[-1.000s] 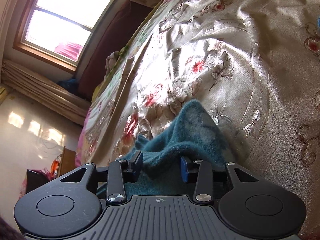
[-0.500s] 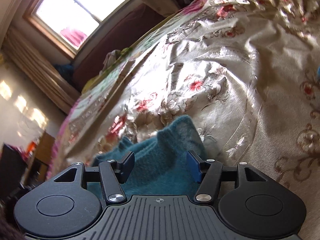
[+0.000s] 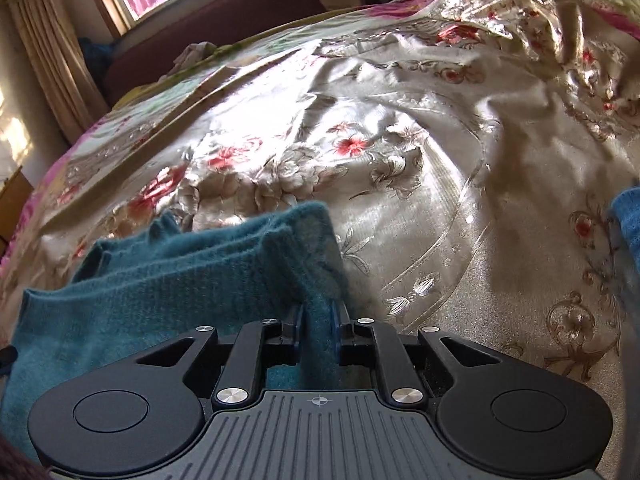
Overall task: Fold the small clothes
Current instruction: 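Fold the hem up toward the collar with both grippers, then lower the folded hem onto the sweater body and open both grippers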
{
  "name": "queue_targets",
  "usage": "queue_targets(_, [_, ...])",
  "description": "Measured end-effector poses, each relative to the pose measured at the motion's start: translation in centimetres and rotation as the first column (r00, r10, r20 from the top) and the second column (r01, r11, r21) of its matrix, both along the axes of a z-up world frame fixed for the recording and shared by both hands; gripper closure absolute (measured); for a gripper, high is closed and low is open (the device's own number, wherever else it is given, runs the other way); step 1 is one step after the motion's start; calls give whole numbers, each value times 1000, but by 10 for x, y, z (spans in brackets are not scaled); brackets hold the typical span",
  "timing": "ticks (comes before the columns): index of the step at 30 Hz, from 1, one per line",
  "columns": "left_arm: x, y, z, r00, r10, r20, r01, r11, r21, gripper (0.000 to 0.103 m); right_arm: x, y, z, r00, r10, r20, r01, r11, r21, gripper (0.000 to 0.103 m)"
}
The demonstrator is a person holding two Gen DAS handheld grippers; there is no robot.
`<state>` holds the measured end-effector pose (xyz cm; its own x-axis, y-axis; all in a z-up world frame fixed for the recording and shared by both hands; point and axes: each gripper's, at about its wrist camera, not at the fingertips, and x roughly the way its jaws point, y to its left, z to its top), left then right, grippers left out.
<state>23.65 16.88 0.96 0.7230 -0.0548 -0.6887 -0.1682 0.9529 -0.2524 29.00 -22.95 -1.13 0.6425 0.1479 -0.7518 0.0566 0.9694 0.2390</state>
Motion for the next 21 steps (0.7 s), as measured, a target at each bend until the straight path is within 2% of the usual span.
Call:
queue_targets(2, [-6, 4, 5, 1000, 3, 12, -2, 1000, -12, 40, -2, 3, 3, 1000, -7, 4, 7, 1000, -2, 89])
queue_targets(3, [-11, 8, 8, 1000, 8, 19, -8, 1000, -19, 40, -3, 2, 6, 1000, -12, 5, 12, 1000, 19, 82])
queue_targets(6, [-28, 21, 13, 1000, 15, 23, -14, 999, -33, 40, -17, -3, 17, 1000, 4, 17, -5, 999, 53, 80])
queue_targets(8, [-42, 27, 10, 1000, 7, 16, -6, 999, -41, 40, -35, -6, 24, 999, 31, 31, -33, 997, 66, 71])
queue_targets(10, [-57, 31, 4, 1000, 0, 2, 0, 999, -48, 40, -54, -9, 26, 997, 70, 30, -73, 994, 80, 51])
queue_targets(12, [-67, 34, -5, 1000, -12, -18, 11, 997, -73, 39, -73, -11, 22, 994, 109, 16, -110, 989, 94, 42])
queue_targets(17, [-76, 33, -22, 998, -24, -58, 18, 994, -104, 38, -99, -16, 1, 990, 130, -56, -121, 984, 131, 40])
queue_targets(20, [-75, 33, -25, 997, -32, -63, 23, 990, -136, 31, -102, -19, -14, 987, 131, -97, -109, 973, 204, 40])
queue_targets(21, [-73, 34, -27, 997, -41, -72, 31, 989, -146, 28, -103, -20, -18, 986, 127, -103, -101, 968, 230, 36])
